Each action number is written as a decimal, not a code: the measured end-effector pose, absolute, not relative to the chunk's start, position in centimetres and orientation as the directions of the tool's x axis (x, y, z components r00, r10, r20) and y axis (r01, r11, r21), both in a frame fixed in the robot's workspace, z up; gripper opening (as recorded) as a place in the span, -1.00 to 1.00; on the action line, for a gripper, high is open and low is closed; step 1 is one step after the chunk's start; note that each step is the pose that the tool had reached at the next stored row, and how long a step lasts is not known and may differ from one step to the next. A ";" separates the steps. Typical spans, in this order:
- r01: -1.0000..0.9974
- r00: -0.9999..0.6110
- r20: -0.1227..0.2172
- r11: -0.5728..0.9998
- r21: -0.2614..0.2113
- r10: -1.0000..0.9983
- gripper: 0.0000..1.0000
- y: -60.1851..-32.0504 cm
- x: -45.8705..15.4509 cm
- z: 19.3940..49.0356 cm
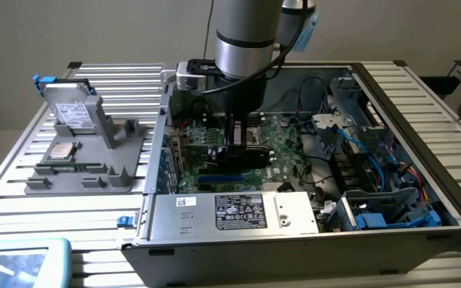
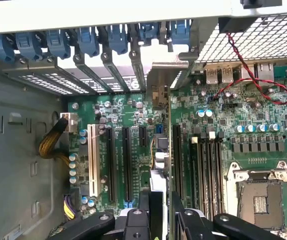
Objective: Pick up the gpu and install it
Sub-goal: 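Insert the gpu into the slot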
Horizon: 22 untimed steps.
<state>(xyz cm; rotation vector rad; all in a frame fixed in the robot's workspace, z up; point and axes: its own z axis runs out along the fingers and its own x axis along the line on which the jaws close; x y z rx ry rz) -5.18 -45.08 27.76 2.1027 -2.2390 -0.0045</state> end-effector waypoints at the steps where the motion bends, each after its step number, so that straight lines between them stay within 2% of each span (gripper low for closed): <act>1: -0.997 -0.061 0.049 0.064 0.050 -0.997 -0.46 -45.2 -5.2 27.7; 22: -0.997 -0.062 0.047 0.064 0.047 -0.997 -0.46 -45.8 -6.5 27.0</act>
